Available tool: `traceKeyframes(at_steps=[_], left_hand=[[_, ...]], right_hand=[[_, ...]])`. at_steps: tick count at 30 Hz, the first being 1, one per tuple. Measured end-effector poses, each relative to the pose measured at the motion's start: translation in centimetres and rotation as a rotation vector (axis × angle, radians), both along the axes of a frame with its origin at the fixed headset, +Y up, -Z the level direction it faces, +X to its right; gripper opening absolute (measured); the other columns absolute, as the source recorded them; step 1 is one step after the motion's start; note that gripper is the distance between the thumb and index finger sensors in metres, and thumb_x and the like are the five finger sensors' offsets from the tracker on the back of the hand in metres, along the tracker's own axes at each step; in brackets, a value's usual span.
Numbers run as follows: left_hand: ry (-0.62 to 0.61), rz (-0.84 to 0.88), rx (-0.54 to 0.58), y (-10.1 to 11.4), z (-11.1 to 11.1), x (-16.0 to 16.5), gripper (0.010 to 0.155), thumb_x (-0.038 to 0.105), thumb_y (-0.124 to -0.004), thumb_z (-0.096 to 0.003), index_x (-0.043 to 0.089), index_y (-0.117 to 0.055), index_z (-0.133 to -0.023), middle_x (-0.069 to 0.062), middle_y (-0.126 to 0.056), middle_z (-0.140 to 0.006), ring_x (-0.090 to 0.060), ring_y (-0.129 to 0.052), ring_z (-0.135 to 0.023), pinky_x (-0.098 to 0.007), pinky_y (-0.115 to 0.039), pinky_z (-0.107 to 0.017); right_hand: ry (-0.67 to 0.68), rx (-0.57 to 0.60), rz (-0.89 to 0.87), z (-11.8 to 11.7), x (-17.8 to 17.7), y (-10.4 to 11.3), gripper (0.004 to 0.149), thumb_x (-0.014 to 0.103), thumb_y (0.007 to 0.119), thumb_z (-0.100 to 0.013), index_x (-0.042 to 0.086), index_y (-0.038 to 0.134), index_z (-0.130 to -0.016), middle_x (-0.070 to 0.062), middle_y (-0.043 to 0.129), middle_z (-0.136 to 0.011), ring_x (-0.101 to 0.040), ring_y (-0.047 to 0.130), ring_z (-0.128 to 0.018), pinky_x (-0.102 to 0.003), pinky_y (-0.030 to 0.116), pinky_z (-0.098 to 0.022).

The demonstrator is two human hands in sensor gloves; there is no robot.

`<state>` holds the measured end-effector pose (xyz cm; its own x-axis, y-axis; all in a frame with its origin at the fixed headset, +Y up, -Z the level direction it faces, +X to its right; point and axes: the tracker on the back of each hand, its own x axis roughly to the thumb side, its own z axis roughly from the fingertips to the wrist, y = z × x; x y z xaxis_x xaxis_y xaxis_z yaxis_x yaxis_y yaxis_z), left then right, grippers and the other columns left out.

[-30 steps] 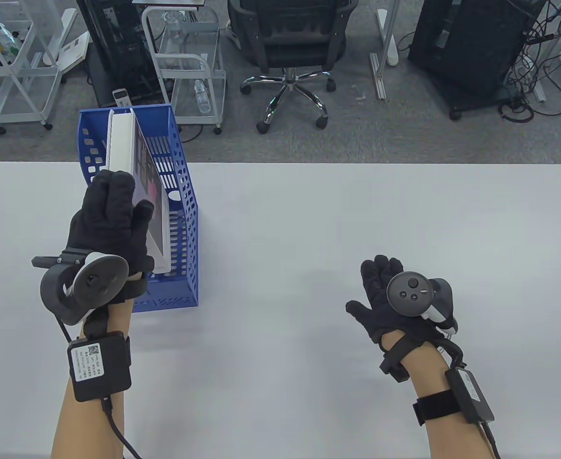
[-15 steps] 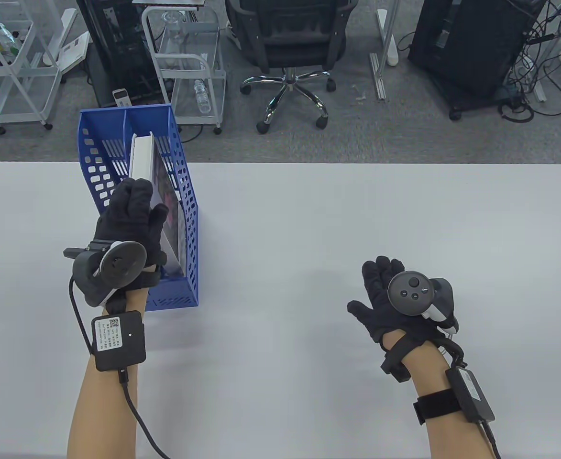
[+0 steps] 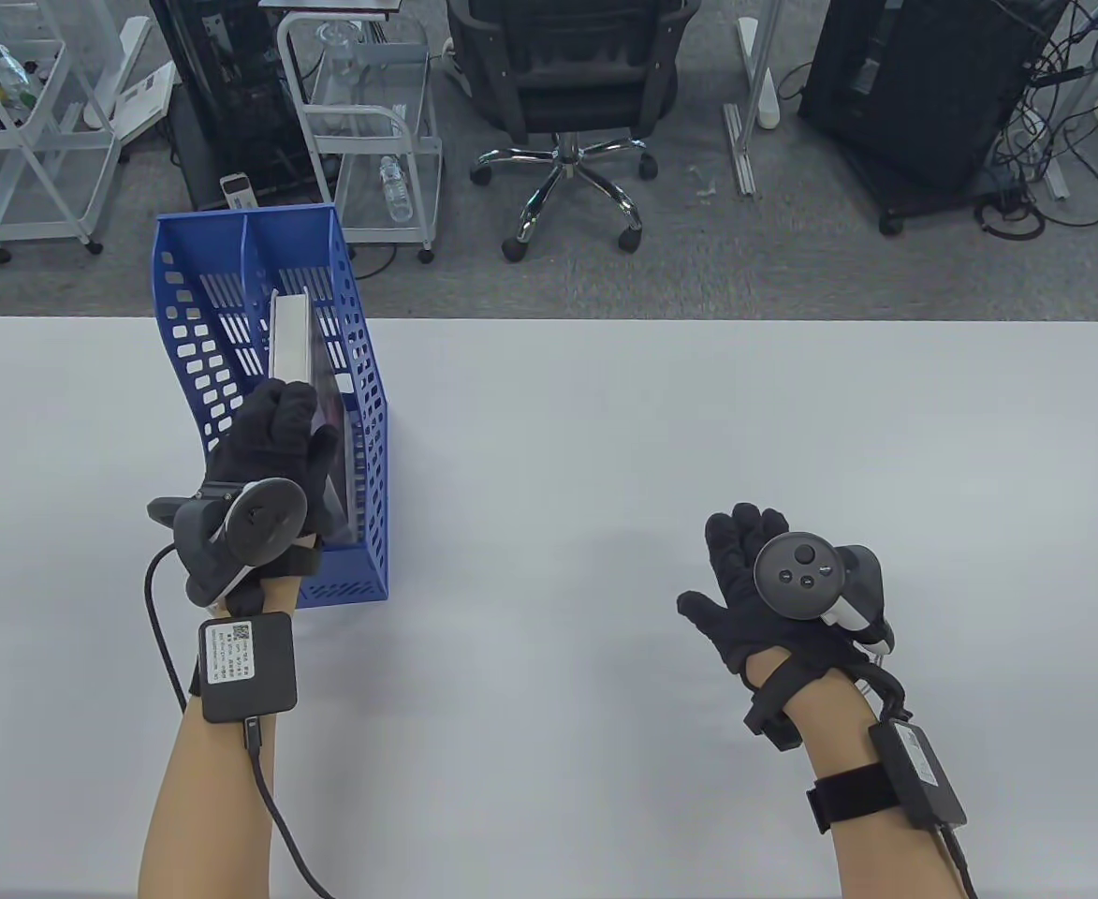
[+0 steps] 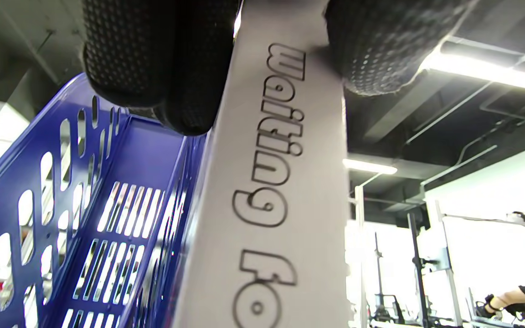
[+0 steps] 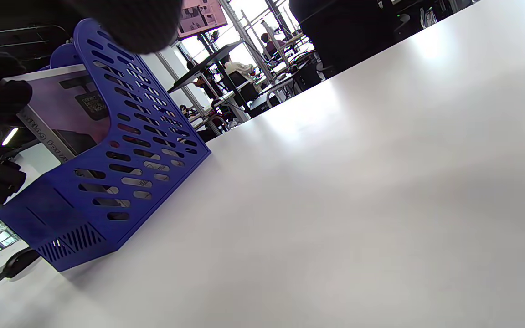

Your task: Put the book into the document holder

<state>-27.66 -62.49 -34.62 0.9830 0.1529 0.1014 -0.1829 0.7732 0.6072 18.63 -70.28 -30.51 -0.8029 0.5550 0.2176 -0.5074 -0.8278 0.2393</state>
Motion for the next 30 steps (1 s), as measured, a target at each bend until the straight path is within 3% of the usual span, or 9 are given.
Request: traceKeyframes(at_steps=[8, 21, 25, 30], left_hand=[[0.02, 0.022, -0.115, 0.0, -1.0, -0.1, 0.058, 0.042, -0.077, -0.0442, 0.042, -0.054, -0.098, 0.014, -0.057, -0.107, -0.026, -0.093, -0.082, -0.044, -0.078, -0.062], [0.014, 0.063, -0.142, 0.1, -1.4, -0.9, 0.063, 0.05, -0.075, -0.0439, 0.043, -0.049, -0.101, 0.015, -0.048, -0.112, -0.026, -0.087, -0.088, -0.048, -0.071, -0.066], [-0.003, 0.092, -0.146, 0.9, -0.9, -0.9, 0.065, 0.052, -0.075, -0.0436, 0.042, -0.047, -0.102, 0.012, -0.045, -0.113, -0.027, -0.086, -0.088, -0.048, -0.071, -0.066], [-0.053, 0.149, -0.074, 3.9, 1.4, 0.3, 0.064, 0.054, -0.074, -0.0437, 0.04, -0.051, -0.102, 0.01, -0.047, -0.113, -0.028, -0.084, -0.089, -0.05, -0.069, -0.066]], right_hand=[[0.003, -0.012, -0.001, 0.0, -0.1, -0.1, 0.084, 0.05, 0.073, -0.046, 0.005, 0.024, -0.098, -0.026, 0.012, -0.103, -0.058, 0.01, -0.091, -0.076, 0.028, -0.06], [-0.006, -0.023, -0.005, -0.1, 0.1, -0.2, 0.084, 0.051, 0.073, -0.046, 0.005, 0.024, -0.098, -0.027, 0.012, -0.103, -0.058, 0.011, -0.091, -0.076, 0.028, -0.059], [-0.001, -0.029, -0.011, -0.1, 0.2, -0.2, 0.084, 0.051, 0.073, -0.046, 0.005, 0.024, -0.098, -0.027, 0.012, -0.103, -0.058, 0.011, -0.091, -0.076, 0.028, -0.059], [0.003, -0.021, -0.018, -0.1, 0.2, -0.1, 0.084, 0.051, 0.073, -0.046, 0.005, 0.024, -0.098, -0.027, 0.012, -0.103, -0.058, 0.011, -0.091, -0.076, 0.028, -0.059]])
